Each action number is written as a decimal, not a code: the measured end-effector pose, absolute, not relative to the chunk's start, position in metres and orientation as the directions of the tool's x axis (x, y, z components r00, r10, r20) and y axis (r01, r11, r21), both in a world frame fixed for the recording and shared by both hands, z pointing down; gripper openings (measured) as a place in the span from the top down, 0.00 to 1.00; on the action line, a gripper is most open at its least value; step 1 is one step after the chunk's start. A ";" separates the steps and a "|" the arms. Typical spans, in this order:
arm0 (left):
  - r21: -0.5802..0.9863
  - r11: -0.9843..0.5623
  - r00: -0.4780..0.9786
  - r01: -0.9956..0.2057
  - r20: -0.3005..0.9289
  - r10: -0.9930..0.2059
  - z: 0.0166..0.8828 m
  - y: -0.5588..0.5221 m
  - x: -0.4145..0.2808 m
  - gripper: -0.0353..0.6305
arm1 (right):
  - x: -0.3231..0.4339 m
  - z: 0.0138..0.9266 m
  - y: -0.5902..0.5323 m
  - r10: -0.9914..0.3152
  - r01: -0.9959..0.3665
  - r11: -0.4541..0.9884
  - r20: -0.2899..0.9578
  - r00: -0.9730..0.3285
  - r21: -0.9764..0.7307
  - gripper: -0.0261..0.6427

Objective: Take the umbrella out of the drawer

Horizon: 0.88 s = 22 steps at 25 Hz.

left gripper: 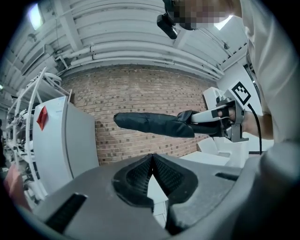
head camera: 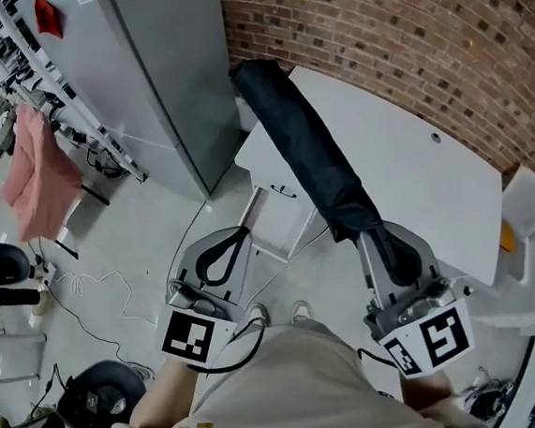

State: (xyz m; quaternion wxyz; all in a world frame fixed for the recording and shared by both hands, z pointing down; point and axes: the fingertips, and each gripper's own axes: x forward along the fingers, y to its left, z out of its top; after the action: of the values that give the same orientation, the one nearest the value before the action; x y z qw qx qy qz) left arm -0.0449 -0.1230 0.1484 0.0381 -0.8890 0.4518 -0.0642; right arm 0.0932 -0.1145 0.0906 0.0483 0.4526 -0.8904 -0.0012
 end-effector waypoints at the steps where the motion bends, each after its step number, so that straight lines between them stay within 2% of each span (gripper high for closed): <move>1: -0.122 -0.589 0.582 -0.799 0.086 -0.808 0.151 -0.122 -0.045 0.94 | 0.094 0.093 -0.114 -0.805 -0.806 0.591 0.090 -0.586 0.041 0.94; 11: -0.135 -0.581 0.567 -0.802 0.132 -0.813 0.166 -0.124 -0.047 0.94 | 0.095 0.132 -0.123 -0.800 -0.813 0.580 0.148 -0.581 -0.055 0.94; 22: -0.138 -0.582 0.563 -0.801 0.159 -0.811 0.172 -0.133 -0.047 0.94 | 0.091 0.150 -0.132 -0.778 -0.803 0.591 0.208 -0.592 -0.074 0.94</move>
State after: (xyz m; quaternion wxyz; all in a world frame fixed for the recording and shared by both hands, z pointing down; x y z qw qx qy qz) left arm -0.0467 -0.1328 0.1723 0.0248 -0.8836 0.4562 -0.1028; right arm 0.0910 -0.1318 0.1497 0.0768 0.4449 -0.8887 0.0803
